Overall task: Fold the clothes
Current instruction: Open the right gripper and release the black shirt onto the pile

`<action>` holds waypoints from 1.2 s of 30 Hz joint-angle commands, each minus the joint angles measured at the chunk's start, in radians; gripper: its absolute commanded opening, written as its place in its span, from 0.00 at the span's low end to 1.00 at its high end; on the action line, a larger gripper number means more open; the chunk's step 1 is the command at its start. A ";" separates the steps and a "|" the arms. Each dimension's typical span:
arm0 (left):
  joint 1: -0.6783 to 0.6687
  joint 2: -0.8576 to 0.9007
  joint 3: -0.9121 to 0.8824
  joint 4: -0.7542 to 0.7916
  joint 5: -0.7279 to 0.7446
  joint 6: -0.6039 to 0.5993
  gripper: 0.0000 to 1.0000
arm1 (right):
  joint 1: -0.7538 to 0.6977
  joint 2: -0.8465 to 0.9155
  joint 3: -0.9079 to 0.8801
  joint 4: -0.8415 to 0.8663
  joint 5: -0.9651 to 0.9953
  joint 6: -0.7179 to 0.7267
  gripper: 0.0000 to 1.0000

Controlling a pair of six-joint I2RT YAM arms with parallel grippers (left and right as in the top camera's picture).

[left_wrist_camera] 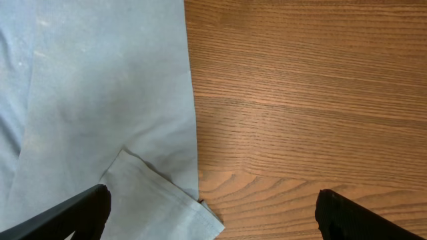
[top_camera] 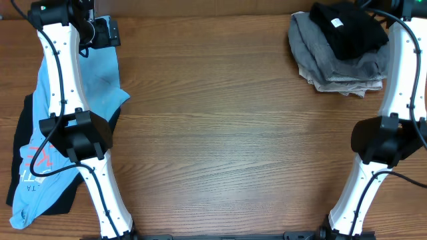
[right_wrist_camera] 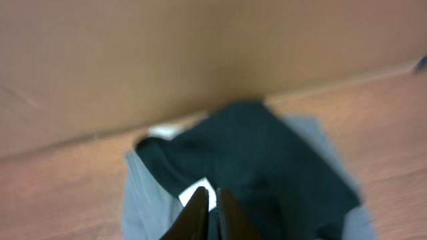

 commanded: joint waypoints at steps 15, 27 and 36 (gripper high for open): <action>0.000 -0.002 0.015 -0.001 0.004 -0.006 1.00 | 0.006 0.050 -0.363 0.157 -0.200 0.109 0.05; 0.000 -0.002 0.015 -0.001 0.004 -0.006 1.00 | 0.016 -0.220 0.208 -0.373 -0.217 0.108 1.00; 0.000 -0.002 0.015 -0.001 0.004 -0.006 1.00 | 0.030 -0.369 0.268 -0.450 -0.212 0.108 1.00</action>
